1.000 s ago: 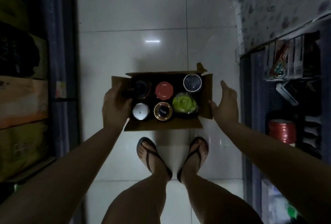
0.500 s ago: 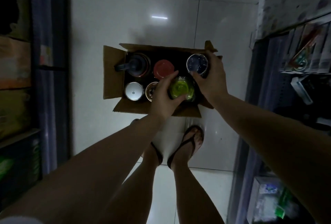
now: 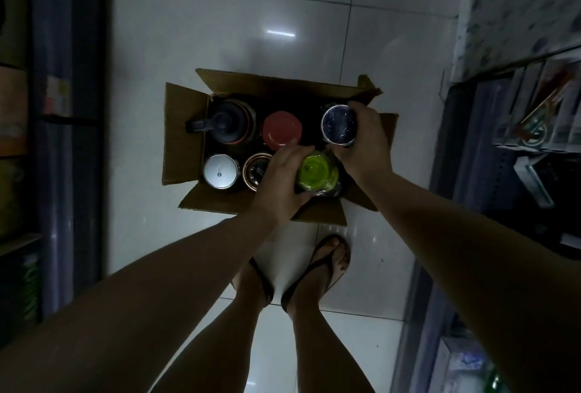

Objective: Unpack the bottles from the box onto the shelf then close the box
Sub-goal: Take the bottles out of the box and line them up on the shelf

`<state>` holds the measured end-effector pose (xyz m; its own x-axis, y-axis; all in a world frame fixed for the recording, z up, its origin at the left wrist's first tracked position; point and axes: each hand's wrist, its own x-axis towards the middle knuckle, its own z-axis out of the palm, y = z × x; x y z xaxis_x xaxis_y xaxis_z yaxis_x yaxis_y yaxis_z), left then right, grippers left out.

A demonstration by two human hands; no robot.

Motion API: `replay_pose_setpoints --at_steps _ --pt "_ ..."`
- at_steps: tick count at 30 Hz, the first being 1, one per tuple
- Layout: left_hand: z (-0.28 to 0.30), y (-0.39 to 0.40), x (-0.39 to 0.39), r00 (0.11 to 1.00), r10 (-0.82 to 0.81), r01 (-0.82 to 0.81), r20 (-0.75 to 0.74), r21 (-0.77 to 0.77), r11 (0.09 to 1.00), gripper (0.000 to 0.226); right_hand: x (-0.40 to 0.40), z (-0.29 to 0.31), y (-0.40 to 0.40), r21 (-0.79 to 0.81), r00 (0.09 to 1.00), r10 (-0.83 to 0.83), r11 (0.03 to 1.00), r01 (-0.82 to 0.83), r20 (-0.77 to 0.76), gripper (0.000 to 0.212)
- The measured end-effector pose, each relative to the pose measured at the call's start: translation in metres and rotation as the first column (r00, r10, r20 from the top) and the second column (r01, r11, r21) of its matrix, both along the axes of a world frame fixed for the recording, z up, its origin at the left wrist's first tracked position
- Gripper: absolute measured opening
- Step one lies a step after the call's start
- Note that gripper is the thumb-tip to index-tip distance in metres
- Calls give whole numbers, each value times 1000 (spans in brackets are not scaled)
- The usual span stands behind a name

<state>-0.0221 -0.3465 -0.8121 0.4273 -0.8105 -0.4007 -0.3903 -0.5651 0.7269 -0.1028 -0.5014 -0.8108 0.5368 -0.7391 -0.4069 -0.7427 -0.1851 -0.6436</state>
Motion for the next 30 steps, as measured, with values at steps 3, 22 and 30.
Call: replay_pose_setpoints --at_steps 3,22,30 --pt "3 -2 3 999 10 -9 52 -20 1000 75 -5 6 -1 -35 1000 -7 999 8 31 73" --pt "408 -14 55 991 -132 136 38 -396 908 69 -52 418 10 -214 901 -212 927 308 378 71" --pt "649 -29 43 975 -219 200 41 -591 781 69 -89 661 31 -237 743 -285 827 510 606 64"
